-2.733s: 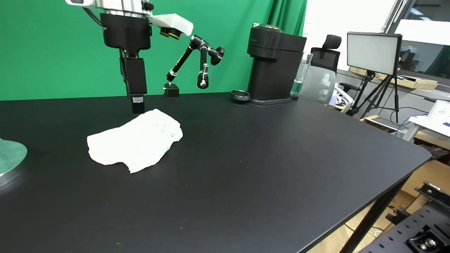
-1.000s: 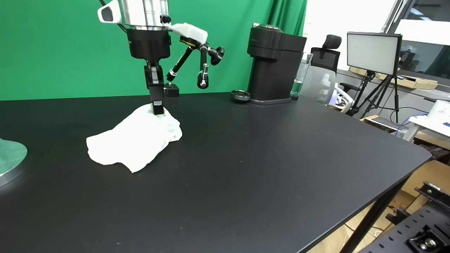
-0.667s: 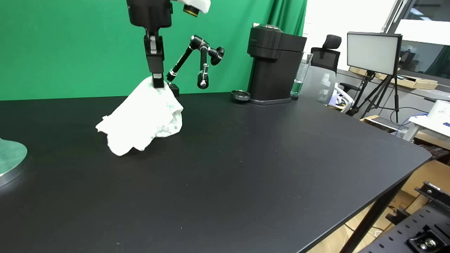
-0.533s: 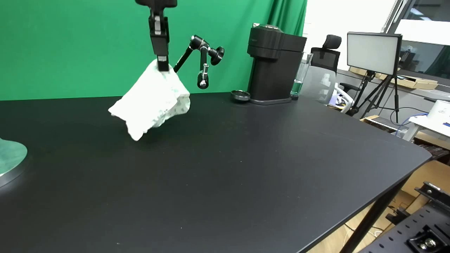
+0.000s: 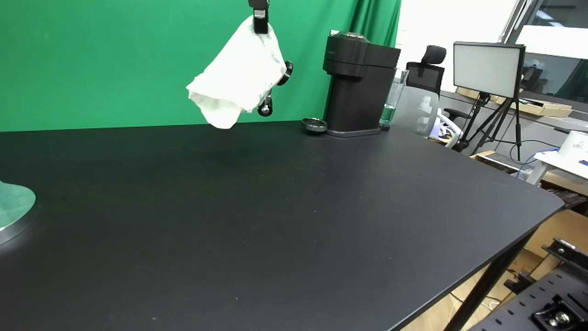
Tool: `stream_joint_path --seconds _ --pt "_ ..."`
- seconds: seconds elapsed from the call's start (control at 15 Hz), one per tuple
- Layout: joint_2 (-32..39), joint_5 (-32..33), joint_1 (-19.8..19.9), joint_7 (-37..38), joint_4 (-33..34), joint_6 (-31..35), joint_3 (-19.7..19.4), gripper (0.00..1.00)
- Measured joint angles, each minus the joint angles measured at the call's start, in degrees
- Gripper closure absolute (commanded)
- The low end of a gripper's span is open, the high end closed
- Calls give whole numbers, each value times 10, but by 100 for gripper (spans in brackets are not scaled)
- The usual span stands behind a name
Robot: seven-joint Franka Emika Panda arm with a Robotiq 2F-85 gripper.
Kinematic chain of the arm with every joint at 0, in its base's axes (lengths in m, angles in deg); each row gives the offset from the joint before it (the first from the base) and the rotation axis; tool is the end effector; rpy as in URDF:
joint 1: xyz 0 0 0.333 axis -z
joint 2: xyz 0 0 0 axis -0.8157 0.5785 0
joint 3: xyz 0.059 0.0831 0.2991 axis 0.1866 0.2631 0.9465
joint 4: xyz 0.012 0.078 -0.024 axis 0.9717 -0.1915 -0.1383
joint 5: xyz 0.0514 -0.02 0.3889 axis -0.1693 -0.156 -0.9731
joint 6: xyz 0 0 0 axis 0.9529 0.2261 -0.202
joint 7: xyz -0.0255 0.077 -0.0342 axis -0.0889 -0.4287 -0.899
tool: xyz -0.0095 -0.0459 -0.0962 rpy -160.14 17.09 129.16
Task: Hang the cloth on the stand
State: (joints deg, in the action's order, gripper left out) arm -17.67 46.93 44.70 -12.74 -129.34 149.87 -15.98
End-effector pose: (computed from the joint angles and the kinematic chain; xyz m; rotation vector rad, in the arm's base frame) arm 0.5282 0.1779 0.4096 2.3539 1.5475 0.1647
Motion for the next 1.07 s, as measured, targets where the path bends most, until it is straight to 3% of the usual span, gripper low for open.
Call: stream_joint_path --seconds 0.47,1.07 --pt "-53 20 24 79 -43 -5 -13 100" --pt "-52 -4 41 188 -47 -5 -25 100"
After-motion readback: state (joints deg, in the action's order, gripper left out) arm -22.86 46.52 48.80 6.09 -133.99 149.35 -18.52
